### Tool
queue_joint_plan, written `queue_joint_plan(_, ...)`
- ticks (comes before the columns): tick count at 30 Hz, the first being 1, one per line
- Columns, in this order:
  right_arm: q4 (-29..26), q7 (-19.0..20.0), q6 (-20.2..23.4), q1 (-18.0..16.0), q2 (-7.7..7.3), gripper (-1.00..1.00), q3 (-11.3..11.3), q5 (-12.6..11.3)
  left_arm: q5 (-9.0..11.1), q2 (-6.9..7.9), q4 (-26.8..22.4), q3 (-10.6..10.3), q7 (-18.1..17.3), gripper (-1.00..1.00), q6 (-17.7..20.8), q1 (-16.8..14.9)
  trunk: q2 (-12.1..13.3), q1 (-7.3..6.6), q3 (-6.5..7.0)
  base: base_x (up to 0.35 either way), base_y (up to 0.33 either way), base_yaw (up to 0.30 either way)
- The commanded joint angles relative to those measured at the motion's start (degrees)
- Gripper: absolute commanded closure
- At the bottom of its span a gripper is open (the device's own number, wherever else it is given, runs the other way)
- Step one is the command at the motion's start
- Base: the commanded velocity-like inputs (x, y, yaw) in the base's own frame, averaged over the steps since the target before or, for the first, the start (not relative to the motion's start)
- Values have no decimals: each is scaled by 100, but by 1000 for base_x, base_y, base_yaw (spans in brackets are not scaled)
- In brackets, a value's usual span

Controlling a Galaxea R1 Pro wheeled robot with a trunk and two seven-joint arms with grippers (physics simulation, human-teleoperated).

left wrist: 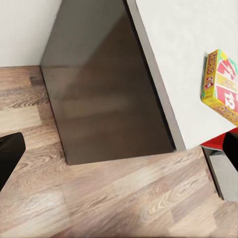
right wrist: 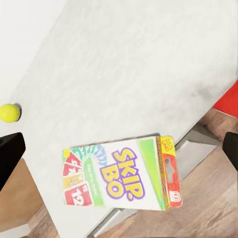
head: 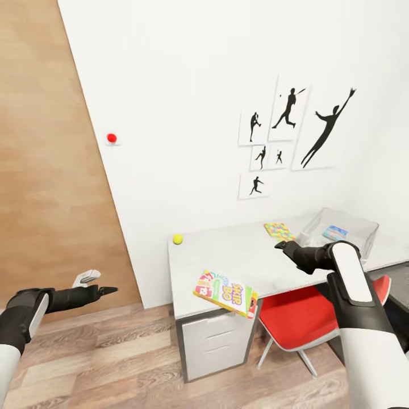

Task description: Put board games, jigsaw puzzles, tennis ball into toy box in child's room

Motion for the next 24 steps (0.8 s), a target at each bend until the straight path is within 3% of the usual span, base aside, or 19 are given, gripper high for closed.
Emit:
queue_joint_plan(1, 9, -59, 22, -9, 1, -100, -2, -53, -5, 0, -3, 14, -24, -100, 42, -4, -14, 4, -19, -6, 196, -221)
queue_joint_plan(24, 186, -59, 33, -9, 1, -100, -23, -64, -6, -27, -3, 14, -21, -100, 42, 4, -14, 4, -168, -72, 72, -200)
